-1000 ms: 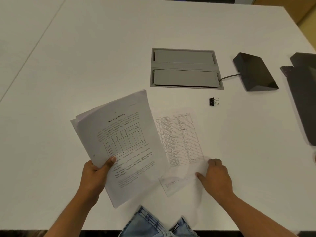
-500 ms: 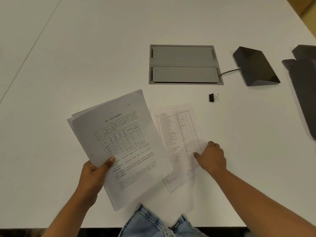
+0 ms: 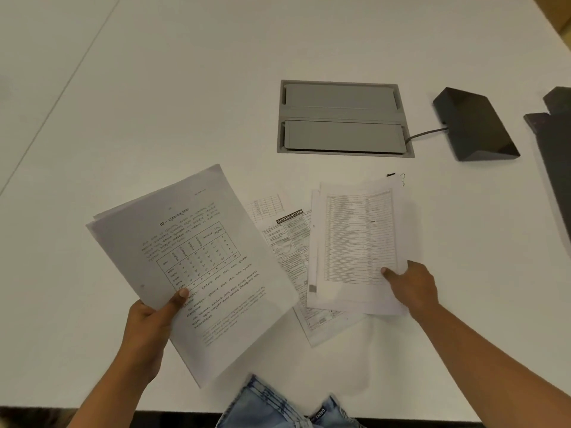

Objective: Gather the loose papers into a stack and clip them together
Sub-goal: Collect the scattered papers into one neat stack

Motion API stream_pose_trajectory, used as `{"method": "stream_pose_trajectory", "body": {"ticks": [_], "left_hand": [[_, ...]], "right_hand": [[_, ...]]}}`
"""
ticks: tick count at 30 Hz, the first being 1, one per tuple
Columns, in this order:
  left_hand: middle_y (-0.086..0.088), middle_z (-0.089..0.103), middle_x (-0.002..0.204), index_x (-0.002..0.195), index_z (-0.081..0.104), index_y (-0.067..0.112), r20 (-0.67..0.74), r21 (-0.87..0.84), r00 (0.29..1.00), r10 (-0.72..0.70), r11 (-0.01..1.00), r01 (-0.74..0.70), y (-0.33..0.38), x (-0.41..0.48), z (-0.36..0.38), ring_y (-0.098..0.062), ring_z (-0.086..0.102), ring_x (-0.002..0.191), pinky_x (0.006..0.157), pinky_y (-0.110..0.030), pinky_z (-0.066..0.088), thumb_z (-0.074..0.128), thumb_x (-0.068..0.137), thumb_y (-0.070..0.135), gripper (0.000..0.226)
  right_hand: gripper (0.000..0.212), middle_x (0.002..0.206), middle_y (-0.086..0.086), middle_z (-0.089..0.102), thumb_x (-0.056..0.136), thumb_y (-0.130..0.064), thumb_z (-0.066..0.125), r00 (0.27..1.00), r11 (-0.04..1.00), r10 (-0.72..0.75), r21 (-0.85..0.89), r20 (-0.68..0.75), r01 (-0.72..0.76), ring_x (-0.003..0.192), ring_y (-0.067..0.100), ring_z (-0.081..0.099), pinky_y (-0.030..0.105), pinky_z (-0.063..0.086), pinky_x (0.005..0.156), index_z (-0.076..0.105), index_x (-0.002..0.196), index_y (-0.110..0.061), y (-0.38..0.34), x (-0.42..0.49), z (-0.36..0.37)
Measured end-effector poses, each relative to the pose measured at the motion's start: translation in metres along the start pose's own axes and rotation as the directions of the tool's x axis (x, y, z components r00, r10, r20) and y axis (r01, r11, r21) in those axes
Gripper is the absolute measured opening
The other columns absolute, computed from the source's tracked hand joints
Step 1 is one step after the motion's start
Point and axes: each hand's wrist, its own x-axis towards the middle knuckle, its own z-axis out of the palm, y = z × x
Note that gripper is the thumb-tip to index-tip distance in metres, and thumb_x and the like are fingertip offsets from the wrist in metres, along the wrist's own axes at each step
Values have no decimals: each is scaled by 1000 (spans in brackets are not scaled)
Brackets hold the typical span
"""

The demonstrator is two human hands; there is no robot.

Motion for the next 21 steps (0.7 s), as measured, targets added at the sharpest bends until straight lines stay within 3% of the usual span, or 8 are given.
{"method": "stream_pose_trajectory", "body": {"ticks": [5,7,12,16,21], "left_hand": [[-8,69,120,128,61,15,-6,22,1000,-10,1000,11,1,5,0,-37,66,103,90,-62,53,67,92,11,37],[-9,69,121,129,61,13,-7,31,1000,-15,999,15,1,7,-1,-38,66,103,90,-63,53,67,92,11,37],[-8,69,121,129,61,13,-11,67,1000,-12,998,13,-2,12,-5,-38,67,102,90,-64,53,67,93,12,37],[-7,71,116,126,63,12,-13,67,1000,-22,998,23,-6,14,-6,-37,68,100,87,-60,55,68,92,13,34],[-5,74,110,122,65,15,11,49,999,-33,998,33,-8,16,2,-34,72,92,73,-49,61,68,92,14,30]], "right_hand": [[31,107,13,76,87,-24,75,998,975,-48,215,-29,53,95,31,69,32,51,81,72,112,-7,17,-7,-30],[31,106,10,75,86,-20,76,998,940,-59,337,24,47,94,28,70,34,53,82,71,114,-8,18,-11,-37],[21,94,-5,79,78,-22,80,981,804,-117,594,156,1,92,19,75,33,58,74,74,98,-21,8,-24,-43],[44,111,0,77,75,-30,78,948,753,-225,658,226,22,101,18,74,36,59,75,72,116,-16,-5,-34,-45],[40,121,3,73,80,-38,74,866,700,-364,714,343,12,112,22,69,39,60,83,73,117,-23,-20,-47,-53]]}}
